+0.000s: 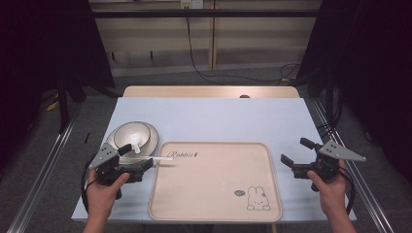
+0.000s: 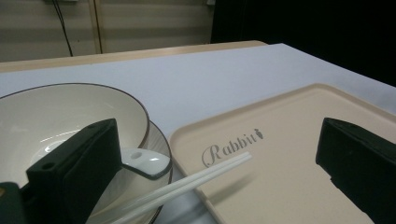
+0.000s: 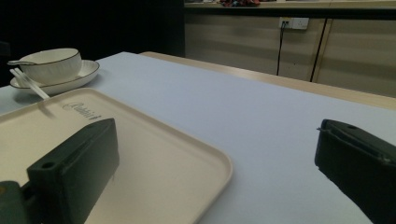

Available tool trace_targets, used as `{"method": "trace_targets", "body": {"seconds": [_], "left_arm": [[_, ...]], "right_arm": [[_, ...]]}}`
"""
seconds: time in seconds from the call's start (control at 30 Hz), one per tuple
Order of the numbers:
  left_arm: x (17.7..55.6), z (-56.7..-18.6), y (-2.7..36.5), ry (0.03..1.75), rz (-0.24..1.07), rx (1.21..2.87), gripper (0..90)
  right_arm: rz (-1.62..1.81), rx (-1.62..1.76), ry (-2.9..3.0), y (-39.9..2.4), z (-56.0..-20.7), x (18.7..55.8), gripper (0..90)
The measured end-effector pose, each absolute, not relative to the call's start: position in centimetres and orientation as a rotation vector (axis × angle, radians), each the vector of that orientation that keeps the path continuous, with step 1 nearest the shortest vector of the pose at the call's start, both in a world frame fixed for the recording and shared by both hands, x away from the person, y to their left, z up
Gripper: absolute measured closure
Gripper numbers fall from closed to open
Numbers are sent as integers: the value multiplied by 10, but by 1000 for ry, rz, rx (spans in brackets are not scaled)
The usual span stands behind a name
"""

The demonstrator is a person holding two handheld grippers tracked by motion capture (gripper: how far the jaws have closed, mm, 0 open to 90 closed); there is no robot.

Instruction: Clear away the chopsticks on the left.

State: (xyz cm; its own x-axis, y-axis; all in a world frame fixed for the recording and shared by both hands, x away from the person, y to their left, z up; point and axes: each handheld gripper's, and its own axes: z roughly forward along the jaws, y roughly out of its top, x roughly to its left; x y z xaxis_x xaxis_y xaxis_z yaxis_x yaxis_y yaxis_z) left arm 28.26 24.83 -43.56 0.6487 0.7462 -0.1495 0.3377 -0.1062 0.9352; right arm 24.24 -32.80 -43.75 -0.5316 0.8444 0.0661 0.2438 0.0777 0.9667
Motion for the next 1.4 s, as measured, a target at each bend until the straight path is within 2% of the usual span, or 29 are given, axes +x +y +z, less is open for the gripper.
{"method": "trace_targets", "body": {"seconds": [0.67,1.4], "left_arm": [[283,-426,248,913,408,1717,0],[307,-413,213,861,356,1814,40]], "right_arm": [[1455,1036,1876,-325,-438,239,0],[1434,1003,1908,-327,-438,229,0]]}}
